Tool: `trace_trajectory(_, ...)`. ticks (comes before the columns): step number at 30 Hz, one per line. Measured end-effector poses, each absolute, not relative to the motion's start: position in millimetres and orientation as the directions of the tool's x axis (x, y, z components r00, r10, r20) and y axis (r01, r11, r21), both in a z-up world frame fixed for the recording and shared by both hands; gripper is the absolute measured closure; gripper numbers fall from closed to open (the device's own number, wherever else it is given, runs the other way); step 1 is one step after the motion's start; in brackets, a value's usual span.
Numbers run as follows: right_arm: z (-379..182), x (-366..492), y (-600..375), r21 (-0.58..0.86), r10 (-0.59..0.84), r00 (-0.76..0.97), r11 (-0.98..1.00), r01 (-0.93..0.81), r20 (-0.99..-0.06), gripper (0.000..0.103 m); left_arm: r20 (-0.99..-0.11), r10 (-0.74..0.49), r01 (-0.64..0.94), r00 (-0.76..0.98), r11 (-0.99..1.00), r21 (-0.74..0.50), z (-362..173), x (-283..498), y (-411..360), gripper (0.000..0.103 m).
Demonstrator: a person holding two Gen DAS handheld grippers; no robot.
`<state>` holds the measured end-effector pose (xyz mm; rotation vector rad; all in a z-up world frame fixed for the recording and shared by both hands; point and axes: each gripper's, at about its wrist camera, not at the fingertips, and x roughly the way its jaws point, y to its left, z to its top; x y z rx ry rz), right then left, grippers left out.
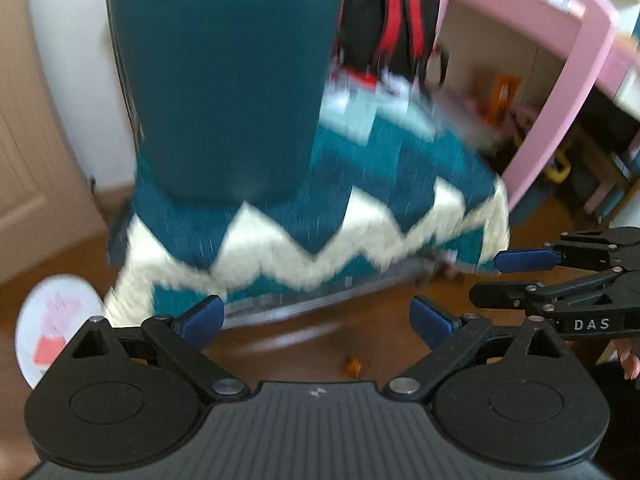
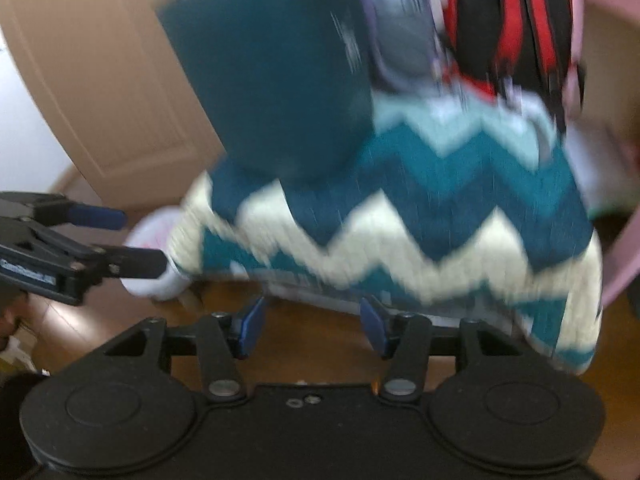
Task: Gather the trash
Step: 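Lower both grippers back toward the remaining floor trash, then close the left gripper on the white cloth while the right grasps the orange wrapper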
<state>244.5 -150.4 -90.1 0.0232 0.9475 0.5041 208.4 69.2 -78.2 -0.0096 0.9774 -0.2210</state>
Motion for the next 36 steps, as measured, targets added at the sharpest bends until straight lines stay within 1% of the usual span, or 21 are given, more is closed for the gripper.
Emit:
trace_trajectory(4,-155,263,-149,0.234,0.366,0.408,0.912,-0.338,-0.837,0.05,-0.878,-0.157,0.186,0.453,0.979,-0.08,-144,223,66,0.003)
trace_trajectory(10,-240,289,-142,0.254,0.32,0.298,0.937,-0.24,-0.899,0.05,-0.943,-0.145,0.217,0.298,0.973,-0.081,-236,244,64,0.003)
trace_trajectory(14,-291,307,-135,0.26,0.3,0.218,0.946,-0.194,-0.929,0.051,-0.965,-0.139,0.301,0.223,0.951,-0.067,-279,257,57,0.003)
trace_trajectory(17,-328,319,-130,0.266,0.295,0.164,0.947,-0.179,-0.941,0.051,-0.971,-0.133,0.329,0.197,0.942,-0.062,-309,267,57,0.003)
trace_trajectory(21,-376,329,-126,0.269,0.292,0.103,0.944,-0.189,-0.951,0.051,-0.978,-0.144,0.333,0.151,0.939,-0.086,-358,274,60,0.004)
trace_trajectory(25,-418,333,-122,0.242,0.26,0.057,0.945,-0.219,-0.964,0.051,-0.977,-0.113,0.378,0.181,0.925,-0.037,-399,272,57,0.004)
trace_trajectory(30,-463,336,-120,0.211,0.223,0.026,0.949,-0.236,-0.974,0.051,-0.982,-0.127,0.416,0.141,0.908,-0.058,-449,271,48,0.004)
trace_trajectory(34,-493,341,-115,0.205,0.212,-0.006,0.941,-0.27,-0.977,0.051,-0.99,-0.124,0.438,0.068,0.895,-0.082,-487,271,39,0.011)
trace_trajectory(36,-504,342,-112,0.195,0.2,-0.015,0.936,-0.292,-0.98,0.051,-0.991,-0.126,0.452,0.045,0.887,-0.092,-503,270,34,0.012)
